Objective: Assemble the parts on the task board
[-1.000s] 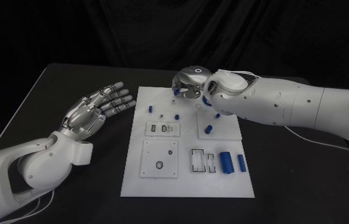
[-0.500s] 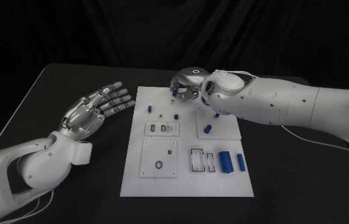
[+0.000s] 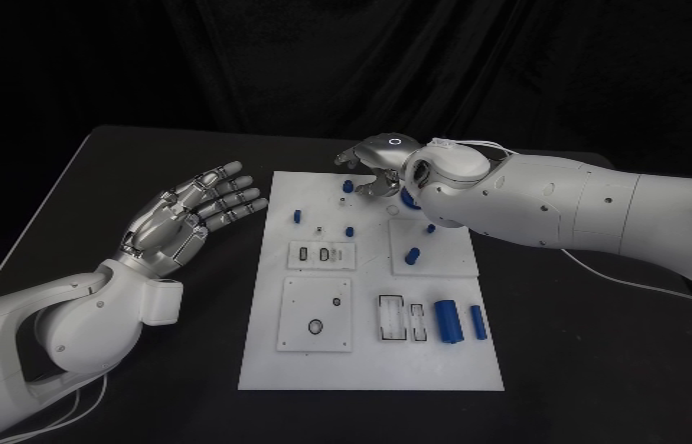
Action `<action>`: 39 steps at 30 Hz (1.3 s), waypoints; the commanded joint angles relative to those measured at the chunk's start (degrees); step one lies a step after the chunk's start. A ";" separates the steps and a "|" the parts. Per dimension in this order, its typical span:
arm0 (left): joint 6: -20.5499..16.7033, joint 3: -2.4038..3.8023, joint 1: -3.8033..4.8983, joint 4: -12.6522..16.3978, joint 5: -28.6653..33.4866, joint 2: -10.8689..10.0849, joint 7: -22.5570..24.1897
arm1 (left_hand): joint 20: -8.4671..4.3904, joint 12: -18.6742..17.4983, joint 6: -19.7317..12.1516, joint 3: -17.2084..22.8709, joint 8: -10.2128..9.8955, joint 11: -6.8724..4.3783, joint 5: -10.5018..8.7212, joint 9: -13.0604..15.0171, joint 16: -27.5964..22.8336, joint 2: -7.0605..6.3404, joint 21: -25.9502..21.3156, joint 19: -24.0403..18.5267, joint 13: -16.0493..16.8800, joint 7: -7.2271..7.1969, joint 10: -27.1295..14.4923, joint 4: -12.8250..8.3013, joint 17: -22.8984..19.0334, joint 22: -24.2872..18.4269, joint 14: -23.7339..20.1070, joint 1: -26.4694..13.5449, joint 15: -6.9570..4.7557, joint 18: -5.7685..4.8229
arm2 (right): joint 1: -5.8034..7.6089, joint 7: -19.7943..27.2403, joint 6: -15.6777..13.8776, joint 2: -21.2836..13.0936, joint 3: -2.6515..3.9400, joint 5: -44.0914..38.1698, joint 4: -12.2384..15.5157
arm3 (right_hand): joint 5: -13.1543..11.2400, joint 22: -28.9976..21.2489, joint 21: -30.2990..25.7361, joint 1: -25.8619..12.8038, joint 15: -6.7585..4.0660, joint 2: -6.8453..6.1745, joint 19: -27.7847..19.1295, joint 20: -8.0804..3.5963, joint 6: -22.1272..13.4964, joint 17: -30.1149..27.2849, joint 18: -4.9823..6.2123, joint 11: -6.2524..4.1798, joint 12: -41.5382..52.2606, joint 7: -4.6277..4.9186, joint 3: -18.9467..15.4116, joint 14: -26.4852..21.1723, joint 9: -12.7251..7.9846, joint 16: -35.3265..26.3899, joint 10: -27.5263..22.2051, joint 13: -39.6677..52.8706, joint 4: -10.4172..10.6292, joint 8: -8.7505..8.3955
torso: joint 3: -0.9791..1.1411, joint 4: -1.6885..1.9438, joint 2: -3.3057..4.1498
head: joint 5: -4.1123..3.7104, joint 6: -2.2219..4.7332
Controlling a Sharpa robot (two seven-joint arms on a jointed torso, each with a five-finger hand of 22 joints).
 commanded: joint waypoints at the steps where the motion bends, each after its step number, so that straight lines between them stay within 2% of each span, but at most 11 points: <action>1: 0.77 0.03 0.04 0.16 0.42 -0.20 10.06 | 0.04 0.30 -0.09 0.36 0.13 0.37 -0.27 0.00 0.09 0.07 0.14 0.06 0.04 0.31 -0.08 0.13 -0.01 -0.05 -0.23 -0.42 0.11 -0.55 | 0.23 0.38 -3.41 -1.07 0.06 -0.12 0.76 | 0.84 0.61 0.08 0.81 0.04 0.37 0.02 -0.08 4.22 0.42 0.91 -0.18 1.30 0.56 0.10 -0.16 0.94 0.30 1.20 0.40 -0.48 0.92 | 0.02 -0.03 -0.01 | 0.23 0.28; 4: 0.70 0.03 0.04 0.32 0.46 -0.47 10.08 | 0.04 0.30 -0.09 0.36 0.13 0.37 -0.27 0.00 0.09 0.07 0.14 0.06 0.04 0.31 -0.08 0.13 -0.01 -0.05 -0.23 -0.42 0.11 -0.55 | 0.75 1.42 -5.86 -3.04 0.08 -0.12 2.63 | 1.46 0.51 -0.14 1.08 0.06 0.75 -0.03 -0.09 6.99 -0.23 0.95 -0.39 3.17 1.21 0.39 -0.38 1.06 0.00 3.52 0.92 -0.50 1.67 | 0.02 0.00 -0.01 | 0.29 0.40; 6: 0.66 0.03 0.04 0.40 0.49 -0.59 10.06 | 0.04 0.30 -0.09 0.36 0.13 0.37 -0.27 0.00 0.09 0.07 0.14 0.06 0.04 0.31 -0.08 0.13 -0.01 -0.05 -0.23 -0.42 0.11 -0.55 | 1.09 2.03 -7.34 -4.60 0.09 -0.12 4.21 | 2.24 1.20 0.18 1.25 0.39 0.87 0.35 0.26 10.86 0.00 0.79 -1.64 8.46 2.16 0.99 -0.20 1.43 0.21 10.72 3.15 -0.42 3.08 | 0.02 -0.03 -0.02 | 0.33 0.53; 11: 0.45 0.03 0.04 0.59 0.84 -0.96 9.91 | 0.04 0.34 0.02 0.51 0.17 0.37 -0.29 0.02 0.18 0.02 0.16 0.07 0.05 0.34 -0.07 0.08 -0.01 -0.05 -0.25 -0.52 0.11 -0.55 | 1.99 2.67 -9.18 -9.87 0.09 -0.12 9.38 | 1.26 1.84 -0.05 1.05 -2.43 -0.40 0.75 -2.11 15.05 -0.48 0.71 -5.07 27.62 1.03 1.35 0.19 0.69 -0.39 12.61 15.46 0.14 2.45 | 0.06 -0.05 -0.02 | 0.38 0.74; 14: 0.36 0.03 0.04 0.64 0.98 -1.06 9.82 | 0.04 0.36 0.07 0.57 0.19 0.37 -0.30 0.03 0.22 0.00 0.16 0.08 0.05 0.36 -0.07 0.06 0.00 -0.05 -0.25 -0.57 0.11 -0.55 | 2.24 2.45 -8.67 -12.78 0.06 -0.12 11.83 | 0.12 1.09 -1.32 -0.07 -2.73 -0.49 0.47 -2.85 16.32 -2.18 0.98 -6.03 44.70 0.81 1.83 -0.12 0.34 -1.98 12.28 31.19 2.21 1.41 | 0.04 -0.18 -0.10 | 0.42 0.73; 15: 0.36 0.03 0.04 0.64 1.02 -1.07 9.80 | 0.04 0.36 0.07 0.57 0.19 0.37 -0.30 0.03 0.22 0.00 0.16 0.08 0.05 0.36 -0.07 0.06 0.00 -0.05 -0.25 -0.57 0.11 -0.55 | 2.29 2.30 -8.19 -13.76 0.04 -0.12 12.57 | -0.35 4.51 0.95 -0.89 -3.04 -0.97 2.55 -2.90 17.04 5.61 0.11 -6.29 57.46 0.68 0.97 2.70 0.40 2.72 25.19 51.71 2.84 1.30 | 0.03 -0.21 -0.13 | 0.45 0.71; 16: 0.36 0.03 0.04 0.65 1.05 -1.07 9.78 | 0.04 0.36 0.07 0.57 0.19 0.37 -0.30 0.03 0.22 0.00 0.16 0.08 0.05 0.36 -0.07 0.06 0.00 -0.05 -0.25 -0.57 0.11 -0.55 | 2.32 2.03 -7.56 -14.66 0.00 -0.12 13.21 | -0.58 7.56 3.11 -1.19 -3.30 -0.75 4.32 -3.12 17.31 15.63 -0.48 -6.38 62.65 0.95 0.67 5.83 0.38 8.75 31.04 61.27 3.41 0.94 | 0.01 -0.19 -0.13 | 0.46 0.72; 18: 0.38 0.03 0.04 0.62 1.08 -1.07 9.74 | 0.04 0.36 0.07 0.57 0.19 0.37 -0.30 0.03 0.22 0.00 0.16 0.08 0.05 0.36 -0.07 0.06 0.00 -0.05 -0.25 -0.57 0.11 -0.55 | 2.32 1.30 -6.08 -15.96 -0.07 -0.12 14.06 | -1.57 12.33 6.39 -2.49 -3.11 -0.80 6.80 -3.18 17.81 29.56 -1.51 -6.16 67.27 0.56 -0.42 9.63 0.43 16.31 41.63 73.58 4.52 0.65 | -0.01 -0.17 -0.14 | 0.48 0.79; 21: 0.44 0.03 0.04 0.44 1.21 -0.95 9.62 | 0.04 0.36 0.07 0.57 0.19 0.37 -0.30 0.03 0.22 0.00 0.16 0.08 0.05 0.36 -0.07 0.06 0.00 -0.05 -0.25 -0.57 0.11 -0.55 | 2.14 -0.40 -3.43 -18.10 -0.21 -0.12 15.13 | -3.19 15.27 8.36 -6.03 -2.98 -0.82 8.02 -2.93 17.01 38.08 -2.16 -6.24 69.97 0.70 -2.86 11.84 0.16 20.47 52.63 84.86 7.06 -0.16 | -0.01 -0.15 -0.09 | 0.20 0.79; 33: 1.07 0.04 0.00 -0.09 1.37 -0.24 9.34 | 0.03 0.45 0.08 0.82 0.23 0.37 -0.31 0.04 0.37 -0.07 0.19 0.10 0.07 0.42 -0.01 -0.01 0.01 -0.05 -0.27 -0.75 0.11 -0.55 | 0.11 -3.83 -1.44 -21.60 -0.42 -0.12 15.15 | -1.72 20.36 11.81 -9.14 -3.28 0.05 10.86 -3.19 14.32 42.67 -3.32 -6.56 69.97 0.42 -5.01 13.29 -1.67 22.56 52.63 84.86 9.02 -0.50 | 0.04 -0.17 -0.14 | 0.15 0.45; 39: 1.26 0.04 -0.02 -0.07 1.37 -0.26 9.19 | 0.03 0.45 0.08 0.82 0.22 0.37 -0.31 0.04 0.38 -0.07 0.19 0.10 0.07 0.42 -0.01 -0.01 0.01 -0.05 -0.27 -0.75 0.11 -0.55 | -0.38 -4.51 -1.24 -21.35 -0.43 -0.12 14.47 | -0.73 19.81 11.24 -8.72 -4.13 0.49 10.48 -3.89 12.40 36.44 -3.14 -7.51 69.97 -0.50 -5.27 11.55 -3.62 19.24 52.63 84.86 8.25 -0.35 | -0.05 -0.29 -0.09 | 0.56 0.37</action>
